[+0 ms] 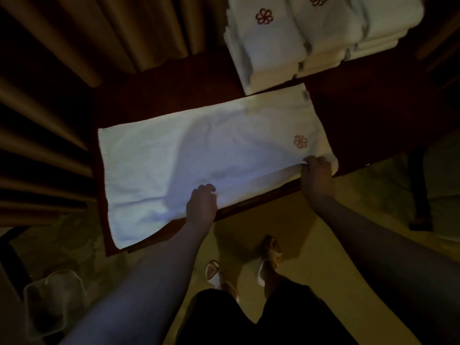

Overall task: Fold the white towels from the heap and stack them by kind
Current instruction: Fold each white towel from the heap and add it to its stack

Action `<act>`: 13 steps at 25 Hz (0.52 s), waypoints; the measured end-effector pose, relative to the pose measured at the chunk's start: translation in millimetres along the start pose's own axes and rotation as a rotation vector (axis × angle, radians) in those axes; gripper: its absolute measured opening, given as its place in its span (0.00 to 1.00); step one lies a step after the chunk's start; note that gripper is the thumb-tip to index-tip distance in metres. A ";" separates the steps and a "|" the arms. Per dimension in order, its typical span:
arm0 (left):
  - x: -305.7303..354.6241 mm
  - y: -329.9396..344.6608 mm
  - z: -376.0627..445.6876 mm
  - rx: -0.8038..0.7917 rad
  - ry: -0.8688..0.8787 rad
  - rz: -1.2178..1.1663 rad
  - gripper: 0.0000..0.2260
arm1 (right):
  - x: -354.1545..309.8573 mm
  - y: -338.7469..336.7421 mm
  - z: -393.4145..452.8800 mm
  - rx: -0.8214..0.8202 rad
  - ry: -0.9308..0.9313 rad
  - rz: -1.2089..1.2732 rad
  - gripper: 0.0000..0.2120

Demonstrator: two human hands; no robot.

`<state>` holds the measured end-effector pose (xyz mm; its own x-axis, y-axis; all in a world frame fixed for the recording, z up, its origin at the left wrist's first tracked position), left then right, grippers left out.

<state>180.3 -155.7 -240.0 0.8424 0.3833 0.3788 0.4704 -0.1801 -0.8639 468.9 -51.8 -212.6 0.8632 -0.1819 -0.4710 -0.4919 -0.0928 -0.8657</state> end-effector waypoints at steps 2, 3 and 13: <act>27.7 11.7 3.0 0.021 -0.022 -0.131 0.12 | 1.5 -5.4 1.6 0.005 -0.009 0.060 0.12; 41.6 16.7 4.6 0.034 -0.011 -0.175 0.12 | 4.6 -7.4 4.0 0.007 -0.028 0.065 0.11; 80.9 7.8 -5.9 0.262 0.017 -0.191 0.08 | 33.6 -23.3 22.8 -0.034 -0.147 -0.014 0.08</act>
<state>253.6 -131.5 -214.2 0.7505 0.3721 0.5462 0.5390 0.1338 -0.8316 511.9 -33.4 -212.1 0.8763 -0.0357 -0.4805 -0.4809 -0.1276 -0.8674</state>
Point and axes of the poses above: each hand's wrist, its own z-axis towards the middle knuckle, its own y-axis out of the palm, x = y × z, the point moved 5 cm from there along z, towards the middle knuckle, and after that the axes turned 2 degrees about y, right-handed, at the moved point
